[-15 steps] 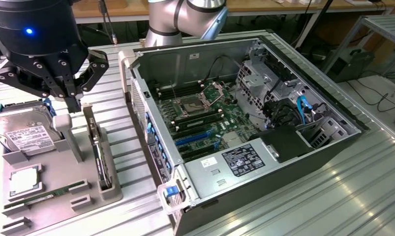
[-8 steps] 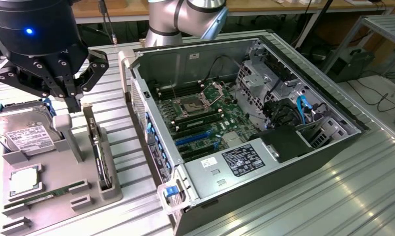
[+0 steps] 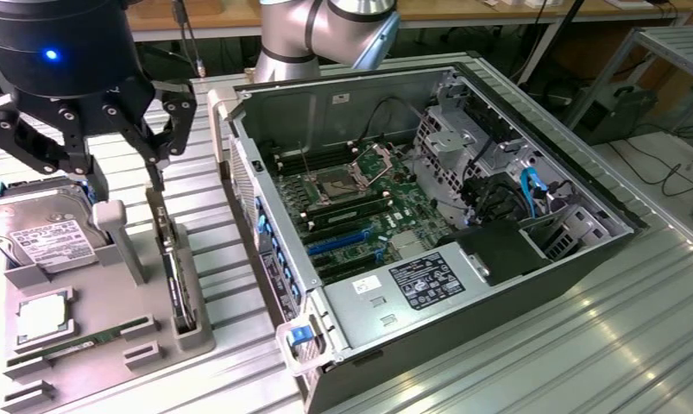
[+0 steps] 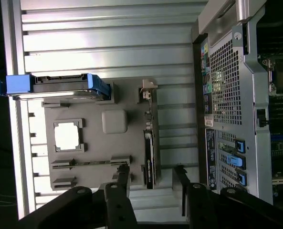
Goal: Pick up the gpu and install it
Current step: 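Pick up the gpu and move the gpu toward the slot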
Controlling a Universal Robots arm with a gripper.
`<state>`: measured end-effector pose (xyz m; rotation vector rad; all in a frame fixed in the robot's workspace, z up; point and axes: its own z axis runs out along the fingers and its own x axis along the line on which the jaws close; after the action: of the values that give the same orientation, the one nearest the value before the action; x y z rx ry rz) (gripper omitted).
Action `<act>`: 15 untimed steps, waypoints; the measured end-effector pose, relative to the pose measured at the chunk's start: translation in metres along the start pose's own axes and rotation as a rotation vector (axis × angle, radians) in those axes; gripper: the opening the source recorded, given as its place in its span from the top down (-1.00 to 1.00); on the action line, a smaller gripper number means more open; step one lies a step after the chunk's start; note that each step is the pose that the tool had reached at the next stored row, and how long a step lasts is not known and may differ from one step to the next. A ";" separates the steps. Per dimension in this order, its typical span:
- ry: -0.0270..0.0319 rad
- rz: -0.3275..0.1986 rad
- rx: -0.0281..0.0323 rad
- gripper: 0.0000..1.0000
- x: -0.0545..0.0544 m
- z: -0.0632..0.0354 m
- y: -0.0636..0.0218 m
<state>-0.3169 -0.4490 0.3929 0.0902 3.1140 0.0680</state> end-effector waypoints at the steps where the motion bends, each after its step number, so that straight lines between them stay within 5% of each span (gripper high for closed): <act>1: 0.0001 -0.004 -0.0001 -0.07 0.000 0.0000 0.0000; 2: 0.0005 -0.012 -0.0013 -0.33 0.000 0.0005 0.0002; 4: 0.0010 -0.021 -0.0074 -0.33 0.000 0.0022 -0.0003; 15: 0.0031 -0.042 -0.0078 -0.33 0.001 0.0229 -0.0021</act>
<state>-0.3170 -0.4501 0.3699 0.0249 3.1169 0.0794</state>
